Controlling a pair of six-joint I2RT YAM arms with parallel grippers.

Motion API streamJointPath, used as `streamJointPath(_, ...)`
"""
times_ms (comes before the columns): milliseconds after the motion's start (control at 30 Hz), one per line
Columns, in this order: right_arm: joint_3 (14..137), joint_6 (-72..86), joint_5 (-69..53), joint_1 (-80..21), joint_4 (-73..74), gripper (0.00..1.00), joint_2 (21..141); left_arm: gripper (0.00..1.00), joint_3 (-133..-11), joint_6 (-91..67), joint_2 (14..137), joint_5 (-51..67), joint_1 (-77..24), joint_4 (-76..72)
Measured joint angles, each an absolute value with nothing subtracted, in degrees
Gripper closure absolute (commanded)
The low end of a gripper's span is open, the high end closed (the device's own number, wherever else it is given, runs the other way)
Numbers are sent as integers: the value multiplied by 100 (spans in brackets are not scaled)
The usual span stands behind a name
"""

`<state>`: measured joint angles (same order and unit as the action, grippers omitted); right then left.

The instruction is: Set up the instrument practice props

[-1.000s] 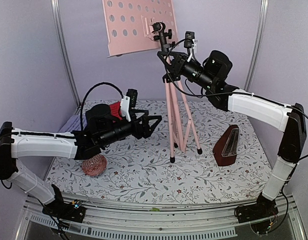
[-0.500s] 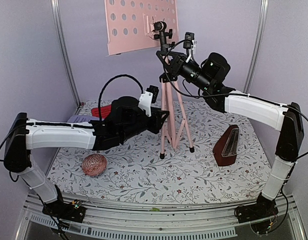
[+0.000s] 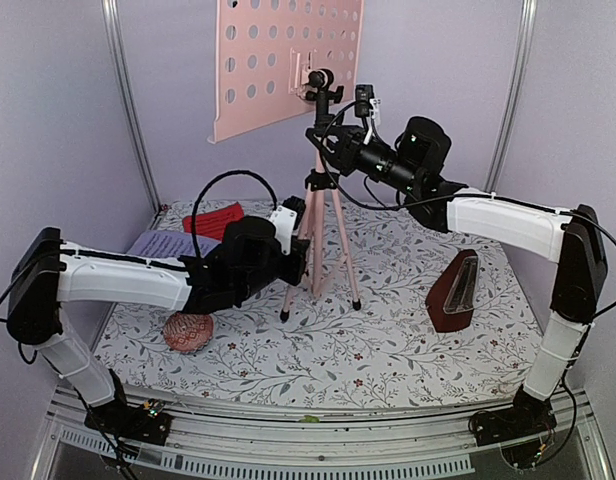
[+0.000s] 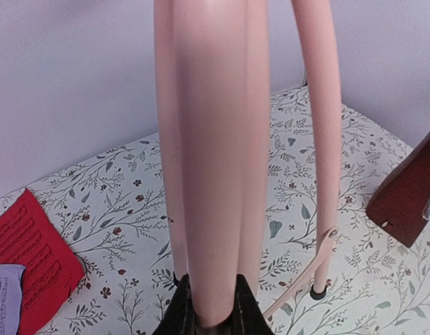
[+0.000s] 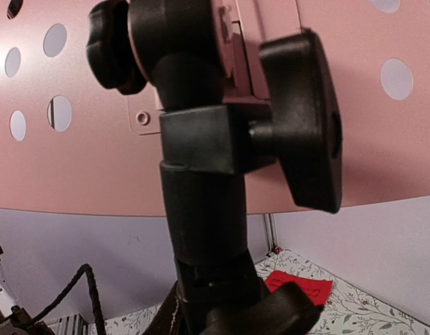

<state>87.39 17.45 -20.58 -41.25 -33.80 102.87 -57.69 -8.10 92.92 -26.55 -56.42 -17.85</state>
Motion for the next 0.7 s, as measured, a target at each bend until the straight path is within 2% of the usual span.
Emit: streamJointPath(700, 8825, 1022, -2694, -4169, -2069, 99, 10044, 100, -4683, -364, 9258, -2480, -5542, -3118)
